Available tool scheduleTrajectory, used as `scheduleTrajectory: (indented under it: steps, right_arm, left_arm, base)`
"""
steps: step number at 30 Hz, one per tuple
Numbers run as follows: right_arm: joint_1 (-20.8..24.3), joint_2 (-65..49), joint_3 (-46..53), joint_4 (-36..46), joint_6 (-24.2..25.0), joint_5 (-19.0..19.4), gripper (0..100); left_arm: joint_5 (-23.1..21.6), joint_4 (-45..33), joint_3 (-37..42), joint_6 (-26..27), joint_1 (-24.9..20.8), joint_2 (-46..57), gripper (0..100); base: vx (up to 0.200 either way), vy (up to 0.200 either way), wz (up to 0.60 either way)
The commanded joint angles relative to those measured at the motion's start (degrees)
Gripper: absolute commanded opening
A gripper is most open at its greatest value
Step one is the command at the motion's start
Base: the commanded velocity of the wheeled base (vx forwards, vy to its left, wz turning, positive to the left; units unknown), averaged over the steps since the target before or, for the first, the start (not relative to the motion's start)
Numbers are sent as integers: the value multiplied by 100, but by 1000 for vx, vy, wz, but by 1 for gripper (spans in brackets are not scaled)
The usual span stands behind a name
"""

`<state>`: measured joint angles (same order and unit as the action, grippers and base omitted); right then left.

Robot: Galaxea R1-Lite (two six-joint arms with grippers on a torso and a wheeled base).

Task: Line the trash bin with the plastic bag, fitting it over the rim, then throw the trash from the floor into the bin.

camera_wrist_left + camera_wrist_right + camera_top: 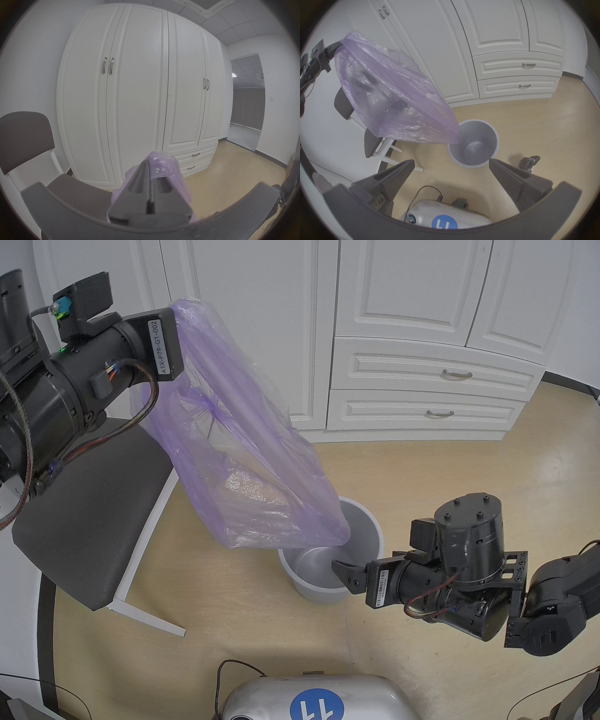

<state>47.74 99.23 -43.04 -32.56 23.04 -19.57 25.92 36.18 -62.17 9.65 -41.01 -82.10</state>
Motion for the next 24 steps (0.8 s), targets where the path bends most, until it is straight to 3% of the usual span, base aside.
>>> scheduleTrajectory:
  steps: [1, 9, 19, 24]
  right_arm:
    - [34, 307, -90, -128, 104, -12, 100]
    - [-28, 773, -222, -971, 359, -241, 100]
    - [-45, 1485, -319, -1850, 491, -267, 100]
    - [-160, 1714, -573, -2255, 728, -548, 100]
  left_arm:
    - [1, 38, -5, -7, -4, 1, 0]
    - [1, 117, 74, -25, -12, 10, 0]
    - [1, 205, 30, -25, -12, -60, 0]
    - [1, 214, 38, -25, -12, -51, 0]
  base:
    - [0, 0, 0]
    - [0, 0, 0]
    - [0, 0, 0]
    - [0, 0, 0]
